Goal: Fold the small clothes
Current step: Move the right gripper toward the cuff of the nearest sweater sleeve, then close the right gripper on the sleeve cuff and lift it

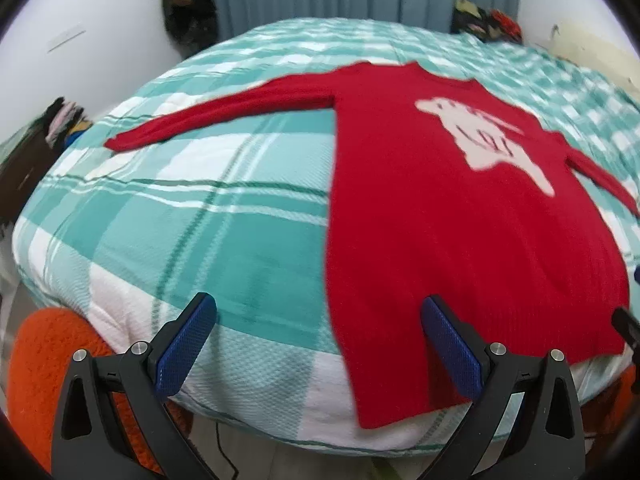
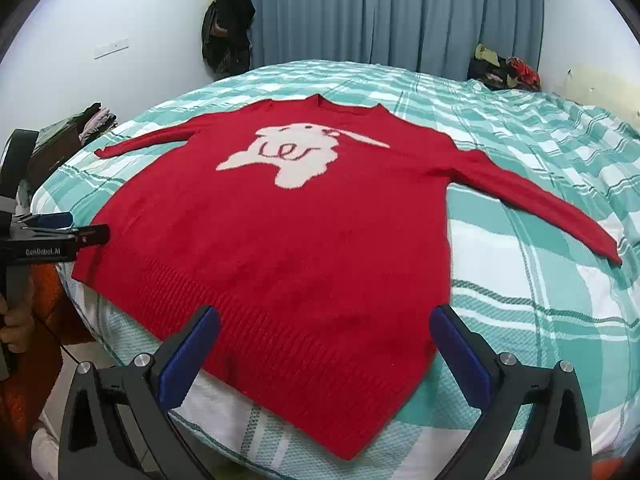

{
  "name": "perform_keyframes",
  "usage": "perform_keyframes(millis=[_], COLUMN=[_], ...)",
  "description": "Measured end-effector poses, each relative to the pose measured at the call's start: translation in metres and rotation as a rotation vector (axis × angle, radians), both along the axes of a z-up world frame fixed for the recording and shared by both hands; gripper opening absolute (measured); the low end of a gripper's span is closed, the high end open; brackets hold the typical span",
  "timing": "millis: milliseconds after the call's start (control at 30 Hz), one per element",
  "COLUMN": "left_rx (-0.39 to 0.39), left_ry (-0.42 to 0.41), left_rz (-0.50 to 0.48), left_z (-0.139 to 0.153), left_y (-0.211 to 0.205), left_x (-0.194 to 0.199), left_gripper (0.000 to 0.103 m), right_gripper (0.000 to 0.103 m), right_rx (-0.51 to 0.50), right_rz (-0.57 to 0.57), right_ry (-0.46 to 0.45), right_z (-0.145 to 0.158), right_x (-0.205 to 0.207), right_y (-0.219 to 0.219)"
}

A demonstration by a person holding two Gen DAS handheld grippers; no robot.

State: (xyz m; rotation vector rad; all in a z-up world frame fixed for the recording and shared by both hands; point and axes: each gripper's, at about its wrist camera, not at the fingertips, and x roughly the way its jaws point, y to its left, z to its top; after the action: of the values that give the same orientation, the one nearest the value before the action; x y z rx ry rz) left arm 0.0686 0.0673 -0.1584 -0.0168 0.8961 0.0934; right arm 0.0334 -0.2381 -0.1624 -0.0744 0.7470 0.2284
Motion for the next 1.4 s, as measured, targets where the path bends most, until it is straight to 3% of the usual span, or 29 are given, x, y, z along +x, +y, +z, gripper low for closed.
perform_keyframes(millis=[233, 333, 400, 467, 533, 600, 733, 900, 1000, 1067, 1133, 1267, 1400], left_rx=[-0.008, -0.003, 0.000, -0.005, -0.013, -0.026, -0.046, -0.074, -0.070, -0.066, -0.058, -0.023, 0.026], left_ry=[-0.021, -0.012, -0.008, -0.017, -0.030, -0.045, -0.069, -0.026, -0.024, -0.010, 0.011, 0.049, 0.047], left_rz=[0.057, 0.055, 0.056, 0.063, 0.077, 0.097, 0.145, 0.195, 0.214, 0.224, 0.230, 0.240, 0.234], left_z=[0.005, 0.003, 0.003, 0.006, 0.009, 0.014, 0.019, 0.010, 0.009, 0.006, 0.001, -0.010, -0.013], left_y=[0.011, 0.011, 0.012, 0.015, 0.020, 0.027, 0.041, 0.051, 0.054, 0.054, 0.054, 0.049, 0.039], left_x=[0.000, 0.004, 0.004, 0.002, 0.001, 0.001, 0.003, 0.010, 0.010, 0.012, 0.015, 0.023, 0.029], left_gripper=[0.102, 0.102, 0.102, 0.102, 0.102, 0.102, 0.102, 0.102, 0.102, 0.102, 0.102, 0.102, 0.102], right_gripper=[0.103, 0.103, 0.103, 0.103, 0.103, 0.103, 0.103, 0.103, 0.099, 0.090, 0.086, 0.062, 0.048], right_rx=[-0.066, -0.041, -0.059, -0.102, -0.071, 0.022, 0.361, 0.485, 0.615, 0.776, 0.898, 1.005, 1.017], right_rz=[0.007, 0.029, 0.024, 0.024, 0.029, -0.004, -0.142, -0.327, -0.540, -0.671, -0.772, -0.808, -0.738], right_ry=[-0.091, -0.005, 0.184, 0.167, 0.139, 0.093, -0.014, -0.029, 0.062, 0.133, 0.143, 0.098, 0.145], right_z=[0.013, -0.001, -0.032, -0.030, -0.017, 0.005, 0.054, 0.071, 0.040, 0.003, -0.031, -0.056, -0.061], right_x=[-0.017, -0.010, 0.003, 0.000, -0.004, -0.010, -0.003, 0.058, 0.094, 0.100, 0.096, 0.098, 0.125], right_y=[0.004, 0.004, 0.003, 0.007, 0.005, -0.011, -0.095, -0.231, -0.334, -0.385, -0.423, -0.460, -0.470])
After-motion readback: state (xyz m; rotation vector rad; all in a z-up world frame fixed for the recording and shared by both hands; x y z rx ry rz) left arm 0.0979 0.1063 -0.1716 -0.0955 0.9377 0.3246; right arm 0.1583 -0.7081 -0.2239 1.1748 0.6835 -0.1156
